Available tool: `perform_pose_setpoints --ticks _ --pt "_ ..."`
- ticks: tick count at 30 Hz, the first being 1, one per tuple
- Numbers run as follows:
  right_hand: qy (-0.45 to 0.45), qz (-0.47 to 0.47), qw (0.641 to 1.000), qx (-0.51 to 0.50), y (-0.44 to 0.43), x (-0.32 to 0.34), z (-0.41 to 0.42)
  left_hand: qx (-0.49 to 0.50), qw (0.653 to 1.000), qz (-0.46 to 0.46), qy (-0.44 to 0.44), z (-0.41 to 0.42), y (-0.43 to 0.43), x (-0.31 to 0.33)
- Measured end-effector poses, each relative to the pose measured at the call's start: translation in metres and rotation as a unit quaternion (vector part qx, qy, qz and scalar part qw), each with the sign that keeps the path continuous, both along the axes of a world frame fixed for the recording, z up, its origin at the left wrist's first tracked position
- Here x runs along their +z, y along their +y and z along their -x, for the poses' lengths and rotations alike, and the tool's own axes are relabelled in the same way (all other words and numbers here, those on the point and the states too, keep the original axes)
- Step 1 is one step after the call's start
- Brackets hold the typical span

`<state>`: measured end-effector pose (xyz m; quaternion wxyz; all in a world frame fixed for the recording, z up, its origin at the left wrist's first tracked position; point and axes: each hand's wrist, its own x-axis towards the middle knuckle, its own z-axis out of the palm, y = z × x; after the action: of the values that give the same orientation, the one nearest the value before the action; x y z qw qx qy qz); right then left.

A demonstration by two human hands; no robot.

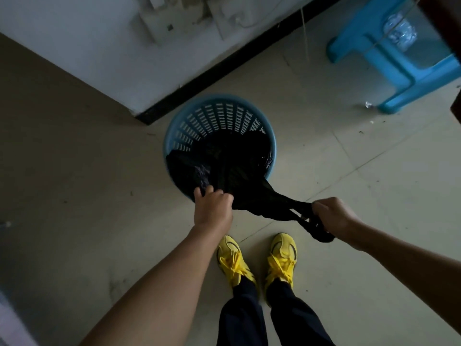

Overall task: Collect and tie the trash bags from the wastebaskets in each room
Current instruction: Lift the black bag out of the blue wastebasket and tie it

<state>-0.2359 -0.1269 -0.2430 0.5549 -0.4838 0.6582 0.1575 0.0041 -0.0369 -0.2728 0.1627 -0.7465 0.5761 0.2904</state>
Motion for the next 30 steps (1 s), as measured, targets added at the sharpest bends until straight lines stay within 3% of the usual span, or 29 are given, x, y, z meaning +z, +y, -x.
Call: perform_pose_setpoints --ticks 2,7,11,13,17,18,24,30 --pt "-0.029 -0.035 0.996 -0.073 -0.009 0.009 -0.008 0.038 0.999 0.029 0.023 -0.007 0.006 0.005" --pt "-0.03 0.002 0.981 -0.19 -0.052 0.011 -0.046 0.199 0.972 0.097 0.08 -0.031 0.022 0.017" --pt "-0.039 0.024 0.969 -0.241 -0.082 0.003 -0.095 0.247 0.961 0.095 0.082 -0.045 0.034 0.013" --pt "-0.006 0.01 0.979 -0.202 -0.087 -0.003 -0.117 0.251 0.96 0.086 0.089 -0.048 0.039 0.008" --pt "0.07 -0.11 0.991 0.026 -0.077 -0.015 -0.144 0.26 0.955 0.088 0.111 -0.048 0.046 0.001" --pt "0.076 -0.115 0.989 0.044 -0.072 -0.021 -0.147 0.266 0.953 0.092 0.112 -0.047 0.047 0.0" --pt "0.001 0.0 0.998 -0.064 -0.056 -0.024 -0.14 0.36 0.908 0.145 0.154 -0.049 0.043 0.016" --pt "-0.093 0.044 0.992 -0.078 -0.056 0.051 -0.141 0.427 0.857 0.236 0.167 -0.056 0.015 0.066"
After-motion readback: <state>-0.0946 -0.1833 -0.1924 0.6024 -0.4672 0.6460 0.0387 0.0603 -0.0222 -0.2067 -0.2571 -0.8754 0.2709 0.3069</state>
